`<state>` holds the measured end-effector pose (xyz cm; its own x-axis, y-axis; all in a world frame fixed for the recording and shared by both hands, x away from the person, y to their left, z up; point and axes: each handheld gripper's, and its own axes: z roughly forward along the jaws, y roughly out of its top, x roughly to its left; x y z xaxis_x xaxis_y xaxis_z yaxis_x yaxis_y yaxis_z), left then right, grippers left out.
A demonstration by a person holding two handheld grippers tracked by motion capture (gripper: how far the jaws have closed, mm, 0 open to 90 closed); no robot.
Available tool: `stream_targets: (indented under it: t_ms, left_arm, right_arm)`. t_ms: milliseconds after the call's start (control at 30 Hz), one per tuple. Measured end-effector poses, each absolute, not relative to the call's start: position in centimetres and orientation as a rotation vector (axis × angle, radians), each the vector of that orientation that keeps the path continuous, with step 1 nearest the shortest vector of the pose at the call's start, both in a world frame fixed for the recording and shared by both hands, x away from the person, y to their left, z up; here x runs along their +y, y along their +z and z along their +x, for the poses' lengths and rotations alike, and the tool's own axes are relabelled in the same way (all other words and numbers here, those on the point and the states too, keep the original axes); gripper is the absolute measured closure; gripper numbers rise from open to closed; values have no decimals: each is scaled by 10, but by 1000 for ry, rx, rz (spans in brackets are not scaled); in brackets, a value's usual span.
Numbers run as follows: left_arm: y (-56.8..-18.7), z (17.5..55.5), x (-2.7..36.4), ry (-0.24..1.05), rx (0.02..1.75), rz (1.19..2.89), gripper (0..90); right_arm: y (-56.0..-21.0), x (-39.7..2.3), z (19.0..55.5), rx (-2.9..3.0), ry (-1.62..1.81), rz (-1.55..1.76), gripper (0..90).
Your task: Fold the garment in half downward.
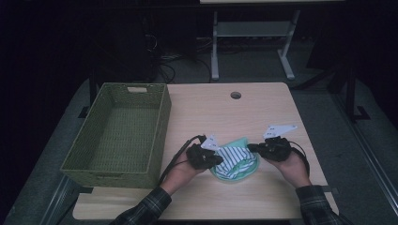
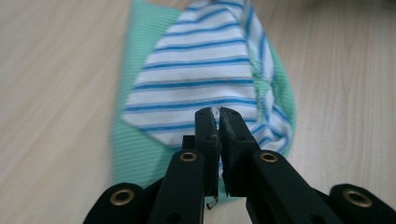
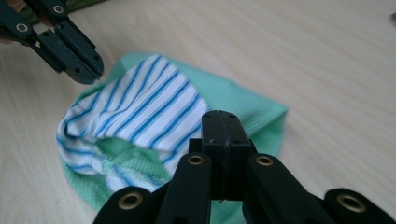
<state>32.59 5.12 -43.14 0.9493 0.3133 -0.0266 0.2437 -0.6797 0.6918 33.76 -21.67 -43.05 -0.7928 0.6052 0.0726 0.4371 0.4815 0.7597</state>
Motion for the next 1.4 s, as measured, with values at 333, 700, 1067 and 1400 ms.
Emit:
stream_targets:
  t_ms: [333, 700, 1067, 1400]
  left_arm:
    - [-450, 313, 31, 80, 290, 2469, 870]
    - [-453, 319, 42, 127, 277, 2528, 896]
    - [-418, 339, 54, 175, 386, 2410, 860]
    - [-428, 377, 50, 199, 519, 2382, 866]
  right_arm:
    - [-459, -213, 324, 2650, 1063, 884, 900]
    - [-465, -218, 310, 2689, 1068, 858, 900]
    - [-438, -216, 327, 2606, 1182, 845, 900]
    - [-440, -198, 370, 2551, 1171, 890, 900]
